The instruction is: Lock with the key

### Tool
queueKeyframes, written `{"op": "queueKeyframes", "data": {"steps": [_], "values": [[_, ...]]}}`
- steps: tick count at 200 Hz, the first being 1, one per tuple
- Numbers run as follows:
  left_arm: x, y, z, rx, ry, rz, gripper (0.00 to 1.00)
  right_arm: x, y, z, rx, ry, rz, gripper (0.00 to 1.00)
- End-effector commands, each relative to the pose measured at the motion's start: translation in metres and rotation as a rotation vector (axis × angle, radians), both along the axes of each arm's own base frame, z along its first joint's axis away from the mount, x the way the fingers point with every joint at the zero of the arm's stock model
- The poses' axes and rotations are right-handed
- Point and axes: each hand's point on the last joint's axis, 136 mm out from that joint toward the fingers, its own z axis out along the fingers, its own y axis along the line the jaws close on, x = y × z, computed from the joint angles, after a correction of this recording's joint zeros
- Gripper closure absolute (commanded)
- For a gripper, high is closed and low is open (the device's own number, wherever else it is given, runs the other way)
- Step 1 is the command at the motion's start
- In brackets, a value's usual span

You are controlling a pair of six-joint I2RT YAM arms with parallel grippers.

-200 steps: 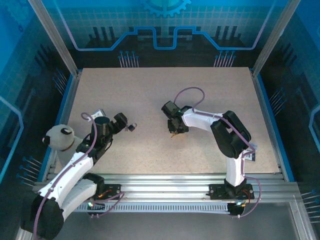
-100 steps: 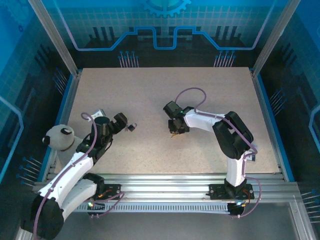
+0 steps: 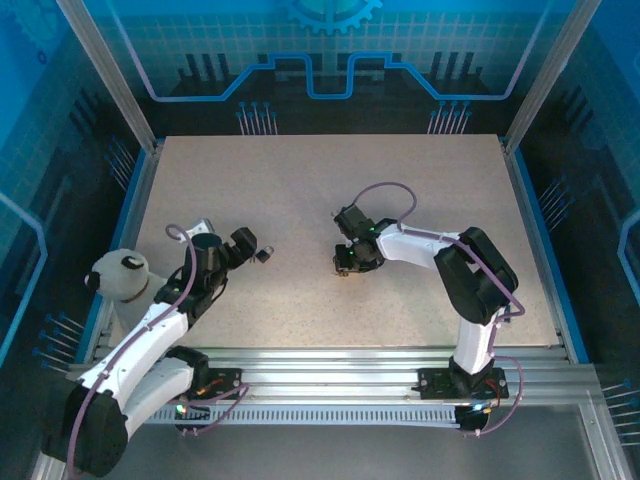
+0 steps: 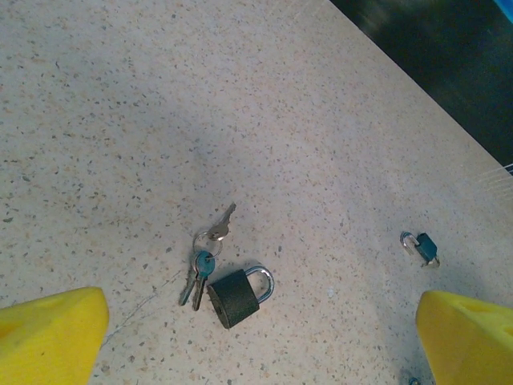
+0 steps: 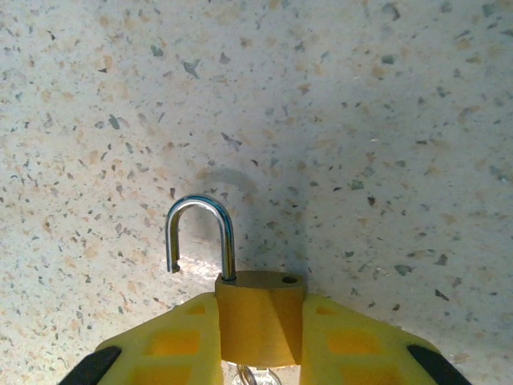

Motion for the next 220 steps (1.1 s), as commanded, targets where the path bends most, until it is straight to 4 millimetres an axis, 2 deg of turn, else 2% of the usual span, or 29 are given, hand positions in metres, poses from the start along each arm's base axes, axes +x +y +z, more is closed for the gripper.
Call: {"op": "queueKeyframes", "data": {"steps": [1, 40, 77, 155, 220], "values": [[0.001, -0.008, -0.004, -0.025, -0.003, -0.028, 0.01, 0.001, 0.008, 0.013, 0.085, -0.017, 0.036, 0.78], [0.004, -0.021, -0.008, -0.066, -0.002, -0.070, 0.01, 0.000, 0.014, 0.012, 0.151, -0.001, 0.052, 0.78], [0.011, -0.040, -0.020, -0.118, 0.032, -0.109, 0.02, -0.001, 0.020, 0.015, 0.205, 0.003, 0.077, 0.77], [0.019, -0.113, -0.023, -0.213, 0.043, -0.250, 0.04, -0.002, 0.023, 0.019, 0.266, -0.004, 0.083, 0.77], [0.027, -0.161, -0.035, -0.323, 0.096, -0.317, 0.06, -0.006, 0.024, 0.028, 0.315, -0.013, 0.093, 0.77]]}}
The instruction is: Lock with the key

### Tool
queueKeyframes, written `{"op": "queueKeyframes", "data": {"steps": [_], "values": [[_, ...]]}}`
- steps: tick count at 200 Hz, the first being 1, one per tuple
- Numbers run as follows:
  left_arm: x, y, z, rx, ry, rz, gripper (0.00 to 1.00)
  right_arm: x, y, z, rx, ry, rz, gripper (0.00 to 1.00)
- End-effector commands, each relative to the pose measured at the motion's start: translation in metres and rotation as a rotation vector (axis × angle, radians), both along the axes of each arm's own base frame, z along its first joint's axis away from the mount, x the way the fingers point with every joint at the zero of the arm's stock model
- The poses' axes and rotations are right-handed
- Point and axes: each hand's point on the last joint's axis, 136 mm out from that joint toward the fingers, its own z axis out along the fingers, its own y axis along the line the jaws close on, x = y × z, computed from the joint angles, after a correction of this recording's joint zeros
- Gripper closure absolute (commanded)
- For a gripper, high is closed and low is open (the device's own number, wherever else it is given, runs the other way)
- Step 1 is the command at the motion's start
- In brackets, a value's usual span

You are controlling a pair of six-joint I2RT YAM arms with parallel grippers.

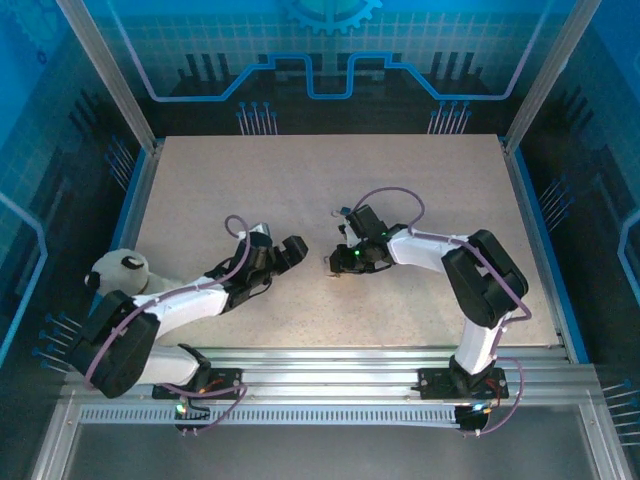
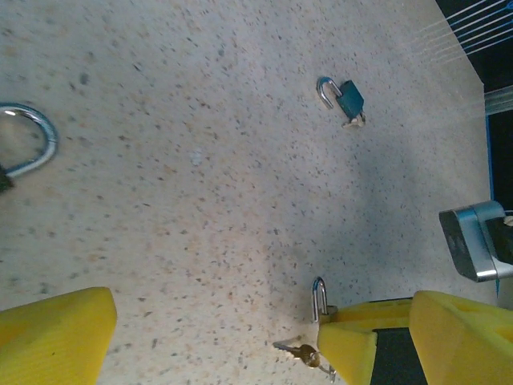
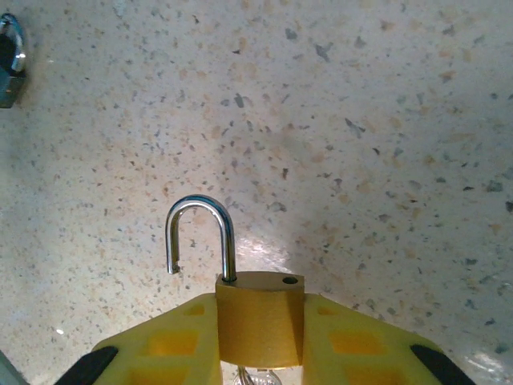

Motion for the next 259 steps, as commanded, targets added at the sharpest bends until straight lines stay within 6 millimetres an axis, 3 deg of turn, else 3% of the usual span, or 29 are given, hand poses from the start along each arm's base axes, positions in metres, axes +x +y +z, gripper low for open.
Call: {"op": "queueKeyframes", "data": {"steps": [1, 85, 197, 259], "values": [[0.011, -0.025, 0.016, -0.097, -0.026, -0.022, 0.06, 0.002, 0.002, 0.015, 0.056, -0.027, 0.008, 0.77], [0.014, -0.064, 0.012, -0.140, -0.009, -0.089, 0.21, -0.003, 0.005, 0.024, 0.117, -0.024, 0.014, 0.77], [0.012, -0.077, -0.002, -0.166, 0.021, -0.107, 0.51, -0.005, 0.005, 0.033, 0.160, -0.037, 0.013, 0.77], [0.011, -0.083, -0.007, -0.179, 0.030, -0.117, 0.59, -0.005, 0.006, 0.035, 0.173, -0.039, 0.013, 0.77]]}}
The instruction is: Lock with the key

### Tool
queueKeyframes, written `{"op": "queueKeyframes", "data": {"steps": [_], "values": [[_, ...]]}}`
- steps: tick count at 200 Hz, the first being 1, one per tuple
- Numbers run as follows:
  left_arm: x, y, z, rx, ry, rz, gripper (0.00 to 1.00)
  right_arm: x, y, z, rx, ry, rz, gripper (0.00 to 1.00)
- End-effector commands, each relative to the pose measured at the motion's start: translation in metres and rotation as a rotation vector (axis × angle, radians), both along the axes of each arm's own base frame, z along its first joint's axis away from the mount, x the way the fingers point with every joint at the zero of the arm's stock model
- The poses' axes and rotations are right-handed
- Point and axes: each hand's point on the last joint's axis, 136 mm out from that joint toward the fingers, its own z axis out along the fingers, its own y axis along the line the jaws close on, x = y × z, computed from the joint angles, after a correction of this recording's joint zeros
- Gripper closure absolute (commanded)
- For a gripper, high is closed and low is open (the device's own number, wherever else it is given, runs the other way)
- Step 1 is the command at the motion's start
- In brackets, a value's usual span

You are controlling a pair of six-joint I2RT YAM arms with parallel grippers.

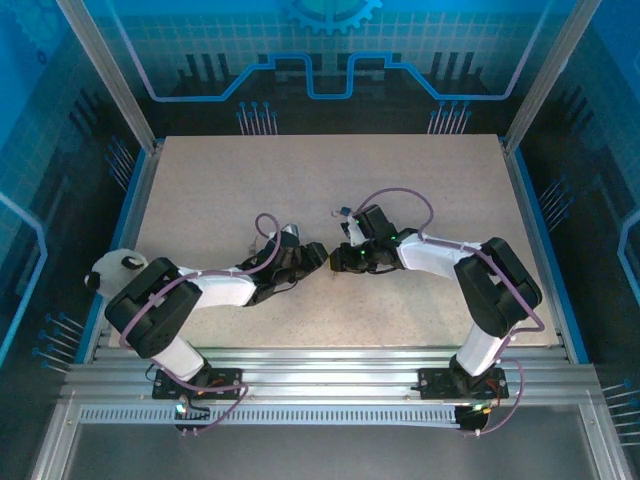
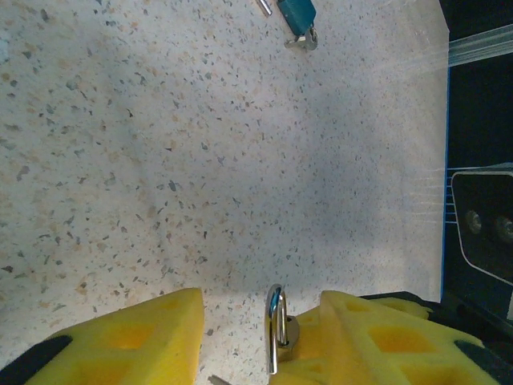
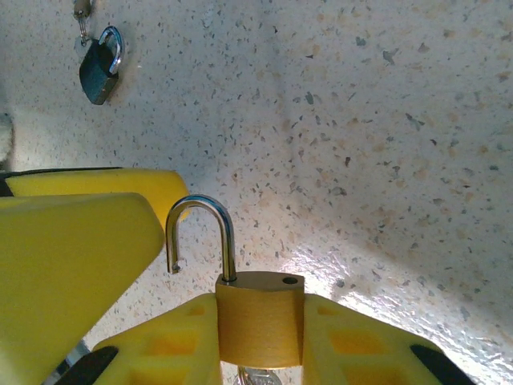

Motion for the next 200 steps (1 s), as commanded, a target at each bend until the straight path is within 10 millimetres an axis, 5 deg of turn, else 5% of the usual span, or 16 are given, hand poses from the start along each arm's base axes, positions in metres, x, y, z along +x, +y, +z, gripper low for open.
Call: {"op": "queueKeyframes", "data": {"steps": [1, 200], "values": [[0.0041, -0.0126, 0.0104, -0.042, -0.024, -0.020, 0.59, 0.0021, 0.0011, 0.0119, 0.044, -0.015, -0.006, 0.77], [0.0042, -0.0160, 0.0047, -0.043, -0.010, -0.026, 0.82, 0.0004, 0.0046, 0.0152, 0.078, -0.020, 0.002, 0.77]]}}
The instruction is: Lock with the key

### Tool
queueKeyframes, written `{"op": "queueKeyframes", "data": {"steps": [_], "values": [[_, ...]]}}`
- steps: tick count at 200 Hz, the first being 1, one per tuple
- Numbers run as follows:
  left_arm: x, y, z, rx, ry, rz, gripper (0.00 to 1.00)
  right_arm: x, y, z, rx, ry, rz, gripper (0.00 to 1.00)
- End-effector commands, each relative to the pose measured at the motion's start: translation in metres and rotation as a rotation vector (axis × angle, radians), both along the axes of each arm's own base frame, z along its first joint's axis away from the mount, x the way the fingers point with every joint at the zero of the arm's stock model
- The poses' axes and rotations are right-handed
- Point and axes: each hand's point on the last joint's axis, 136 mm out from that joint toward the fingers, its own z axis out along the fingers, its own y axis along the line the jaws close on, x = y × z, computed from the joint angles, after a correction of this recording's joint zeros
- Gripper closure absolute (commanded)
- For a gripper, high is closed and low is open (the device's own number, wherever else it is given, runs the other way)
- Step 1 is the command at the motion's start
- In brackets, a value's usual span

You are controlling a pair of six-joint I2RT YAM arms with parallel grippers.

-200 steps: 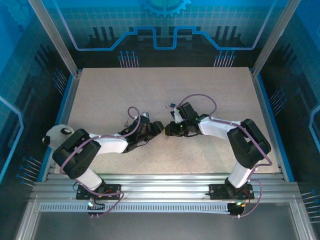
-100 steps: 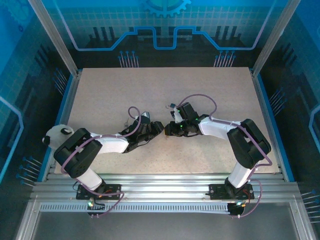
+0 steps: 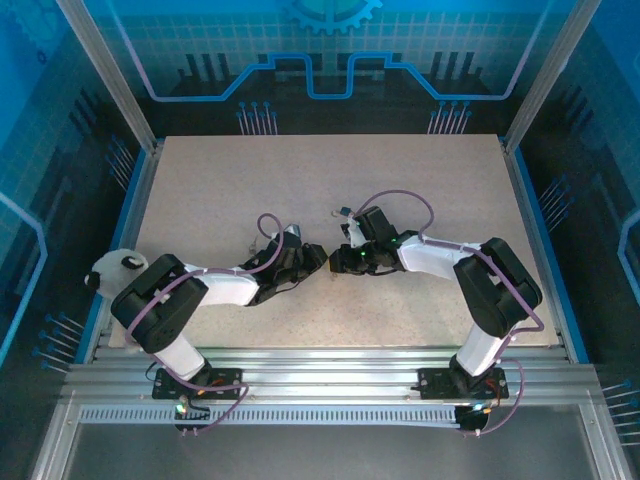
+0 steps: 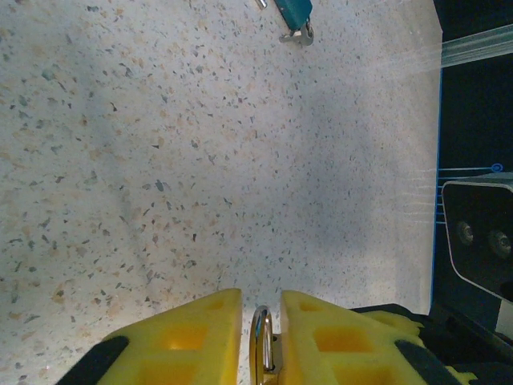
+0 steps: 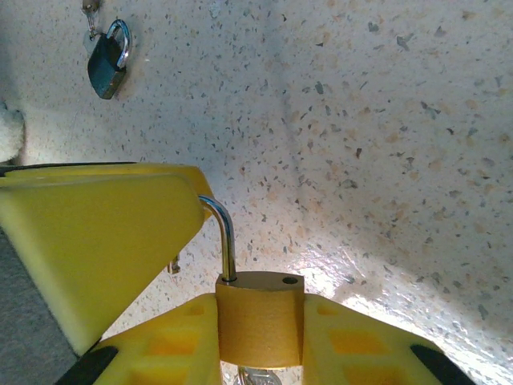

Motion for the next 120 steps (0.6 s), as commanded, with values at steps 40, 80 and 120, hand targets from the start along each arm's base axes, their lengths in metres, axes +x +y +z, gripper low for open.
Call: {"op": "queueKeyframes", "data": {"steps": [40, 80, 120], "values": [[0.0017, -0.0102, 0.0080, -0.007, -0.016, -0.032, 0.87, 0.0044, 0.0024, 0.0185, 0.057, -0.036, -0.001, 0.77], [0.0006, -0.0096, 0.0064, 0.001, -0.012, -0.035, 0.90, 0.0047, 0.0016, 0.0195, 0.060, -0.040, -0.004, 0.77], [-0.0009, -0.0077, 0.0036, 0.013, -0.006, -0.036, 1.00, 0.0048, 0.0009, 0.0206, 0.064, -0.042, -0.004, 0.77]]}}
